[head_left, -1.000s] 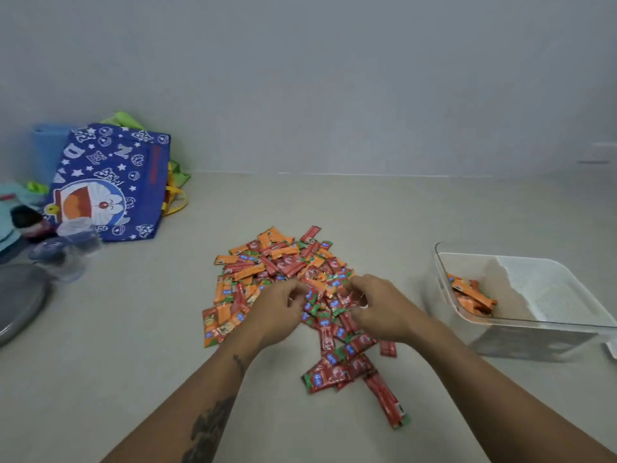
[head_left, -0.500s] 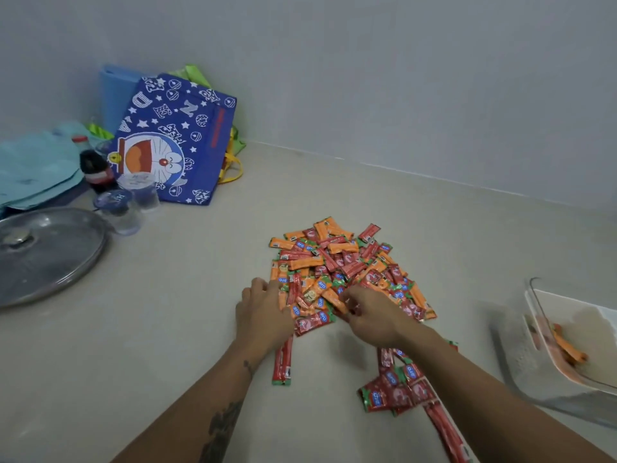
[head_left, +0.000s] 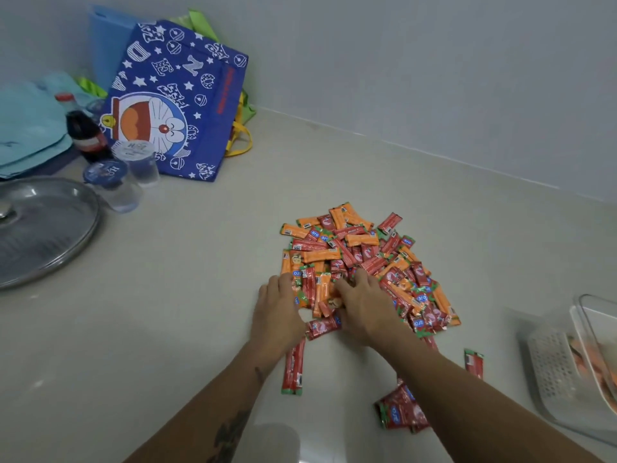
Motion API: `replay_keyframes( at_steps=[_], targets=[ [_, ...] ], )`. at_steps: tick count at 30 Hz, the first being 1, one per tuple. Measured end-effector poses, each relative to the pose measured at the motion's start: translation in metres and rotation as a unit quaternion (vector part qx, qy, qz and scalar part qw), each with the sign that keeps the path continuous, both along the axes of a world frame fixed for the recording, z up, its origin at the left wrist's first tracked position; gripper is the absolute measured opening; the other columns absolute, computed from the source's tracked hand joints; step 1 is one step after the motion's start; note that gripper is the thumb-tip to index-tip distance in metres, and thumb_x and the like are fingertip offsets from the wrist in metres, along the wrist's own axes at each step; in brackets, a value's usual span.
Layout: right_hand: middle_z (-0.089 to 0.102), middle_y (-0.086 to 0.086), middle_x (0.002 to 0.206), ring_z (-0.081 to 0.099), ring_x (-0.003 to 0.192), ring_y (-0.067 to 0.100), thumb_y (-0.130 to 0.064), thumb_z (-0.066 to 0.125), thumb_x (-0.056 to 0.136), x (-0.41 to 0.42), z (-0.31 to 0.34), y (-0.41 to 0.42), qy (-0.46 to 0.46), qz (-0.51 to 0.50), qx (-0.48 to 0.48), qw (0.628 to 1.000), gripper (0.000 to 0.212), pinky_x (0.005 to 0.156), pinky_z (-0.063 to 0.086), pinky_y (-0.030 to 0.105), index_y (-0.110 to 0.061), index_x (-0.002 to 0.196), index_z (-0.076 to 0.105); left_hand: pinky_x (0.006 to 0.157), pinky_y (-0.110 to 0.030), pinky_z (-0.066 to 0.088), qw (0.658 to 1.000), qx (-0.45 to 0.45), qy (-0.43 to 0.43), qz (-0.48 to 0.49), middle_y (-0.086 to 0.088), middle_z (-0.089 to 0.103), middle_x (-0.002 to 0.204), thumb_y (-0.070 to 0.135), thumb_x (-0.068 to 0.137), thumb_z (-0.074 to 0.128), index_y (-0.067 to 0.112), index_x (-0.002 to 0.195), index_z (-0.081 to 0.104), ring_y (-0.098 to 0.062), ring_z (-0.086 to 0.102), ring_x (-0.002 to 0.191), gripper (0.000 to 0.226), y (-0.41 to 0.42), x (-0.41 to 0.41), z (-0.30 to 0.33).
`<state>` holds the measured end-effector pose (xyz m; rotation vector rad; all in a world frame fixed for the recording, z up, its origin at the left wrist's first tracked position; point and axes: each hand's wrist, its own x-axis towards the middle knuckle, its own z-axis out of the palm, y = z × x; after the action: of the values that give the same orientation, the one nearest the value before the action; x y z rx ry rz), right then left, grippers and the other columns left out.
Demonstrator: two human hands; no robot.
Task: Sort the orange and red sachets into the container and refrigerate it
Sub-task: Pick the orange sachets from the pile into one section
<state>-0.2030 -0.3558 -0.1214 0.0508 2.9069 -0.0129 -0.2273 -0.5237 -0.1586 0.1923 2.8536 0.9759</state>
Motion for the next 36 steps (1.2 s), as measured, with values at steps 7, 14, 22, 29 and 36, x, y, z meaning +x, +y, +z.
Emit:
replay_keyframes(
  at_steps=[7,14,22,29,36],
  targets=[
    [0.055,0.001,0.084,0.054,0.075,0.021,-0.027,0.043,0.097,0.002,0.010,0.007,0.068,-0.062,-0.120,0.989,0.010,0.066,0.049,0.038,-0.017,0.097,0.047,0.085,-0.027,0.052,0.989,0.134,0.054,0.001,0.009,0.058,0.110,0.014,0.094,0.060,0.021,0.111,0.057,-0.008,0.055,0.104,0.018,-0.022,-0.004,-0.001],
    [0.055,0.005,0.104,0.056,0.093,0.025,-0.014,0.049,0.087,0.007,0.012,-0.002,-0.001,-0.073,-0.125,0.989,0.018,0.082,0.050,0.044,-0.015,0.105,0.046,0.065,-0.028,0.046,0.996,0.068,0.049,0.006,0.001,0.048,0.108,0.016,0.100,0.047,0.024,0.109,0.042,-0.015,0.053,0.087,0.013,-0.016,-0.005,0.003],
    [0.056,0.003,0.094,0.059,0.086,0.025,-0.025,0.052,0.089,0.030,0.014,0.010,-0.025,-0.081,-0.091,0.992,0.015,0.073,0.051,0.039,-0.019,0.101,0.043,0.083,-0.035,0.052,0.999,-0.024,-0.005,-0.028,-0.003,0.055,0.120,0.031,0.098,0.047,0.023,0.133,0.034,-0.017,0.056,0.101,0.039,-0.012,-0.004,0.004],
    [0.056,0.005,0.113,0.059,0.102,0.025,-0.039,0.052,0.088,0.066,0.001,0.014,-0.111,-0.103,-0.057,0.987,0.038,0.085,0.048,0.038,-0.018,0.117,0.042,0.085,-0.032,0.049,0.991,-0.134,0.001,-0.016,-0.006,0.049,0.120,0.042,0.093,0.057,0.016,0.126,0.038,-0.018,0.053,0.102,0.046,0.001,0.002,-0.004],
    [0.056,-0.001,0.089,0.055,0.078,0.018,-0.034,0.046,0.096,0.054,0.009,0.012,-0.052,-0.089,-0.177,0.979,0.015,0.063,0.042,0.032,-0.021,0.088,0.048,0.079,-0.026,0.044,0.991,-0.119,0.039,-0.043,-0.001,0.048,0.115,0.030,0.099,0.048,0.019,0.121,0.044,-0.012,0.048,0.095,0.024,-0.014,0.002,-0.005]
  ],
)
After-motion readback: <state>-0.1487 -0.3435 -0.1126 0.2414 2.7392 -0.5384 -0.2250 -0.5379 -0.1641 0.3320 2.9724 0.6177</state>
